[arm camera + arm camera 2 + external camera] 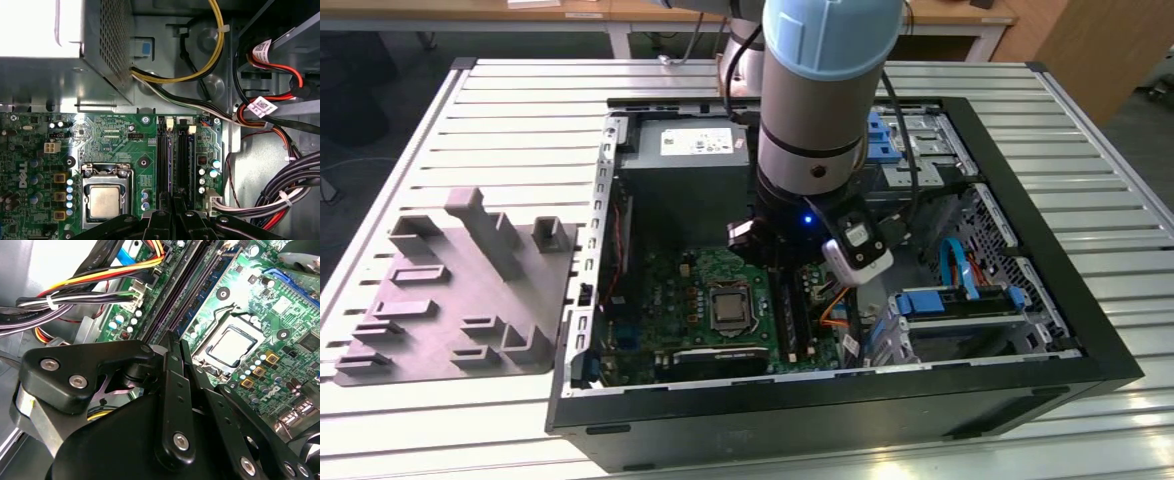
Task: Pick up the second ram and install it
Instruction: 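Insert the second ram into the second slot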
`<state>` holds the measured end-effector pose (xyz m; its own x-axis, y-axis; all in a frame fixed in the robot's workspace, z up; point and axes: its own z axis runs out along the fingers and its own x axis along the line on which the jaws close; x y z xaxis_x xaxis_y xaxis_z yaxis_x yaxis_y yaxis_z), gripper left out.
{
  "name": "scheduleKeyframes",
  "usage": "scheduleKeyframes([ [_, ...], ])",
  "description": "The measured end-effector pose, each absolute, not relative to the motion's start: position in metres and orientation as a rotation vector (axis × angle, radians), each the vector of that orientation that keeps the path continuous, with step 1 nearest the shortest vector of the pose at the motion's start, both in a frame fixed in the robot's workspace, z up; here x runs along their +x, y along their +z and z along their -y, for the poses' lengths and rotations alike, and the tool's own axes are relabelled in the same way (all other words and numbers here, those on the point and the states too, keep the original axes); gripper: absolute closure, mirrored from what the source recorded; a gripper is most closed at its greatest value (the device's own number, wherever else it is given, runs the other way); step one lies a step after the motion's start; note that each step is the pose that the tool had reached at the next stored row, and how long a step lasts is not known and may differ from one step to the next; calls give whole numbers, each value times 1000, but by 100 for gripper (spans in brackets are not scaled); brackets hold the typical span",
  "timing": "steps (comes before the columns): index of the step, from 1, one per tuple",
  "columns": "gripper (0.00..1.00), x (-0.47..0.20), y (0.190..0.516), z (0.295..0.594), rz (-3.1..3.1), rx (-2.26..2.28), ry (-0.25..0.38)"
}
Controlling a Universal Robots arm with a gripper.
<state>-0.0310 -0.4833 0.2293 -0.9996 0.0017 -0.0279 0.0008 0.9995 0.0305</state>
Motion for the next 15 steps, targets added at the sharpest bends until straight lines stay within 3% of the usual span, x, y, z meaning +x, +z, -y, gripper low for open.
scheduleKeyframes([
  [15,87,-32,225,482,-3113,2,48],
])
